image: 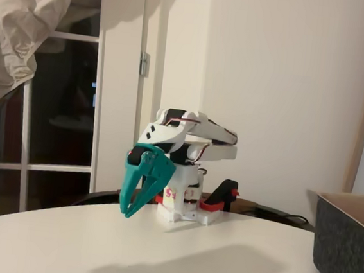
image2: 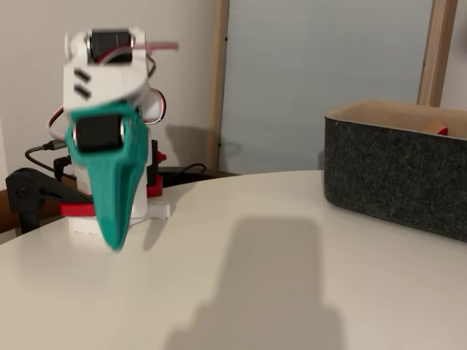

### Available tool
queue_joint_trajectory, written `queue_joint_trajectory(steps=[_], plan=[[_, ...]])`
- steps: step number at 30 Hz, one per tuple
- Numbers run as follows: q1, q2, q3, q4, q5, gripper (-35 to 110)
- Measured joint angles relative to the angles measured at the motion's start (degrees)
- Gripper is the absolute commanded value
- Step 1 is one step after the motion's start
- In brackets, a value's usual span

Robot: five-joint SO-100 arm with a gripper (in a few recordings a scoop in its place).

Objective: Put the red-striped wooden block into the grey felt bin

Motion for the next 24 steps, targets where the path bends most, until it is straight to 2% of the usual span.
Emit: queue_joint_trajectory(steps=[5, 24], plan=[[0.0, 2.9, 5.1, -1.1, 2.3, 0], [-3.1, 3.3, 5.3, -2.0, 3.5, 2]])
